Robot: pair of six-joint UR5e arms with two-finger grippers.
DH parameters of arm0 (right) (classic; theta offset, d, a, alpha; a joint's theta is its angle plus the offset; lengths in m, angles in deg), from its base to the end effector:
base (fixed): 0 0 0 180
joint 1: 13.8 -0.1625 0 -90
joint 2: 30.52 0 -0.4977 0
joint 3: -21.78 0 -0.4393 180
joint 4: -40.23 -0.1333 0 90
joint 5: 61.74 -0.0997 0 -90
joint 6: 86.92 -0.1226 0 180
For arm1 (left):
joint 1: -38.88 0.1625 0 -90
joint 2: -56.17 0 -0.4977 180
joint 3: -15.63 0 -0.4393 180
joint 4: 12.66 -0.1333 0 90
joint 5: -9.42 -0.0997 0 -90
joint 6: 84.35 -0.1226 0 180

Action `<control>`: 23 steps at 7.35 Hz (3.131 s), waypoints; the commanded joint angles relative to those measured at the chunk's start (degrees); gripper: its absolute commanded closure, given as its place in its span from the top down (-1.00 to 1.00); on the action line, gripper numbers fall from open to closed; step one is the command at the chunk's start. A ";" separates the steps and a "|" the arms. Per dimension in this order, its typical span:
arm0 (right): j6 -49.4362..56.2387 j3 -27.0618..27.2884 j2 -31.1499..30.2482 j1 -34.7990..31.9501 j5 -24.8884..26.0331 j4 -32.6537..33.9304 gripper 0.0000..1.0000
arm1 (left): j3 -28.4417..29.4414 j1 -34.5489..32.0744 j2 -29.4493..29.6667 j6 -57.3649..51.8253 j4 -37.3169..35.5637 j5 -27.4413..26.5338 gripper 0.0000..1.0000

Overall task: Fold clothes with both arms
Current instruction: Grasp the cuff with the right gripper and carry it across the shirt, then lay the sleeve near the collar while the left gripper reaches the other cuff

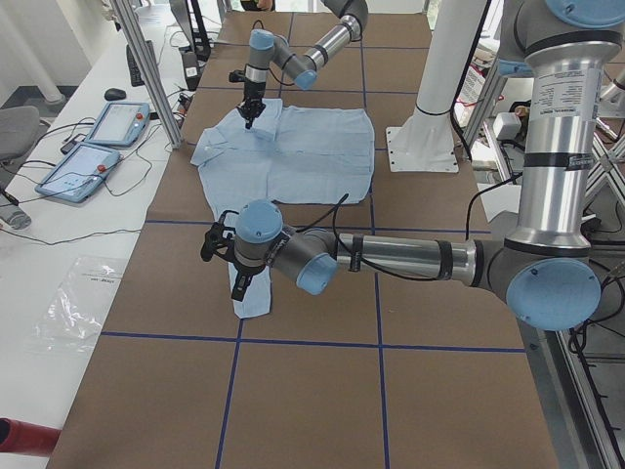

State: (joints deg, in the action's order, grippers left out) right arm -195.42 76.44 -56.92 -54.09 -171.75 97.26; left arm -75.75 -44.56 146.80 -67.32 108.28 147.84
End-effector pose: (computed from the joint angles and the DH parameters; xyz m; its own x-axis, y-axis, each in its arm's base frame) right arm -0.6898 -0.7045 0.1438 0.2279 0.5841 0.7790 -0.4757 0.7649 -0.4343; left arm 0.0241 -0.5734 0.6588 0.6140 0.2148 -0.7595 0.0878 0.9377 0.3362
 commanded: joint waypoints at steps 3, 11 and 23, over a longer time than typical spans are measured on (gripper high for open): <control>-2.34 -6.58 6.36 4.17 6.64 -0.86 -0.52 | 0.50 0.12 -0.19 0.29 2.11 0.01 0.99; -2.87 6.20 -2.20 3.30 7.88 -0.25 0.98 | 22.44 10.22 10.24 11.27 13.80 -3.33 0.98; -3.04 11.26 -6.73 2.59 7.44 -0.43 0.98 | 29.51 15.41 12.81 14.00 13.89 -9.31 0.30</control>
State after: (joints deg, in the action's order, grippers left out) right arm -198.49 87.69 -63.59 -51.51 -164.31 96.86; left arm -46.49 -29.15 159.48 -53.37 122.17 138.65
